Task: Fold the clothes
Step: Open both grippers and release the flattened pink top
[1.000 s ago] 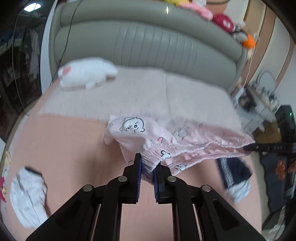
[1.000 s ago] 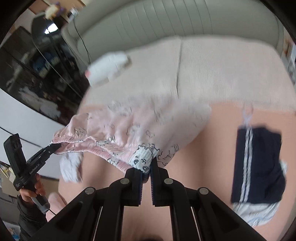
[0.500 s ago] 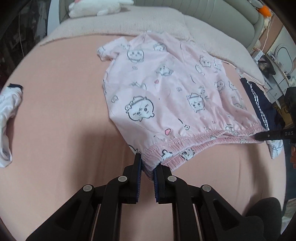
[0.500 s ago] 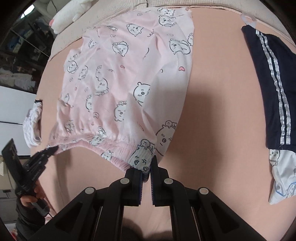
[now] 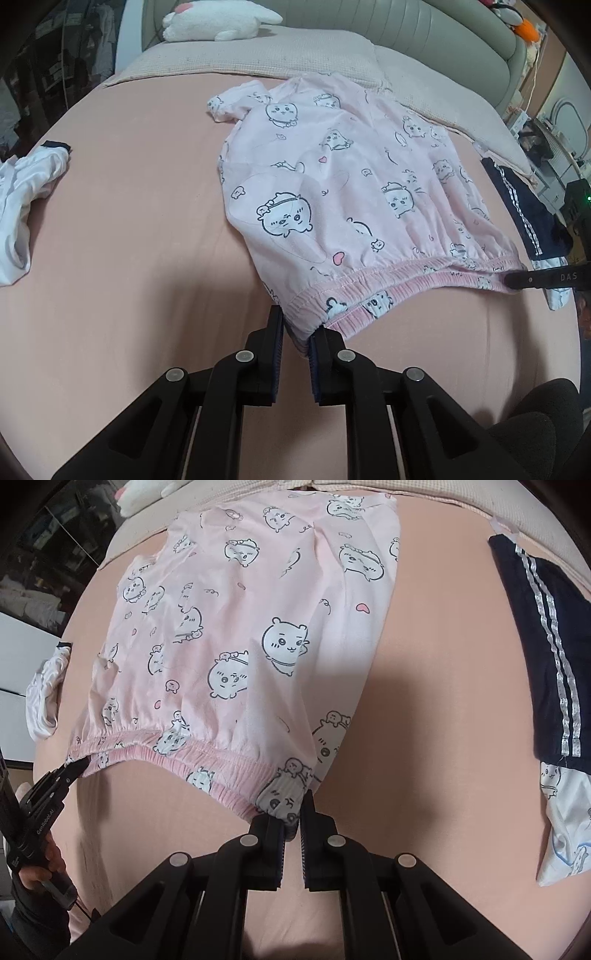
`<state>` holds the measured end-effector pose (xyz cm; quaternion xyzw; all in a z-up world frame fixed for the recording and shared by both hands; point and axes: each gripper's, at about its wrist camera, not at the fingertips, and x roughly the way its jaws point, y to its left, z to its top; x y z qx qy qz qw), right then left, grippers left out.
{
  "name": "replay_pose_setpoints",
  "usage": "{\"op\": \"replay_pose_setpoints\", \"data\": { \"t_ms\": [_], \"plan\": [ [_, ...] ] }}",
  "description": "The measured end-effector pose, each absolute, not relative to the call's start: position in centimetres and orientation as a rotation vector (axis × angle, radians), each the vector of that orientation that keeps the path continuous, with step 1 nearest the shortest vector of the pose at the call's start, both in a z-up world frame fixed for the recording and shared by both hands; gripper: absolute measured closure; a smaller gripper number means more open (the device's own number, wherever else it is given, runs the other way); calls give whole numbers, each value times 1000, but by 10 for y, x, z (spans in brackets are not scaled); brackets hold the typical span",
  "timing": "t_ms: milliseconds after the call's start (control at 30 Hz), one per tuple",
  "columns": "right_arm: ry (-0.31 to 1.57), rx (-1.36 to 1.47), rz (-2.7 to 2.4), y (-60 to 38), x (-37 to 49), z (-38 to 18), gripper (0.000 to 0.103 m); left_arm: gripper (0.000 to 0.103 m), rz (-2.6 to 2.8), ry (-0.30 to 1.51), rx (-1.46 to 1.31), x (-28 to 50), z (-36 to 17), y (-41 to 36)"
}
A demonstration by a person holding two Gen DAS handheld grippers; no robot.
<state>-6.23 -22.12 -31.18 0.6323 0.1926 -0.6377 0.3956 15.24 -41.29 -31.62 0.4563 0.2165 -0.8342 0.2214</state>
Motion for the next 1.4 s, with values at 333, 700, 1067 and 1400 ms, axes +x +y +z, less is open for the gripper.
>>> {"op": "replay_pose_setpoints", "data": {
  "t_ms": [333, 700, 1067, 1400],
  "plan": [
    [533, 1567, -1640, -228, -58, -310, 99, 90, -2256, 668, 1286, 153, -311, -415],
    [527, 1558, -1658, -231, -60, -306, 99, 89, -2243, 660, 1335, 150, -311, -411],
    [487, 1500, -1786, -230, -78, -291, 12, 7, -2141, 723, 1229, 159, -291, -433],
    [418, 1498, -1798, -197, -74, -263, 12, 7, -2159, 668, 1213, 162, -262, -425]
  ]
}}
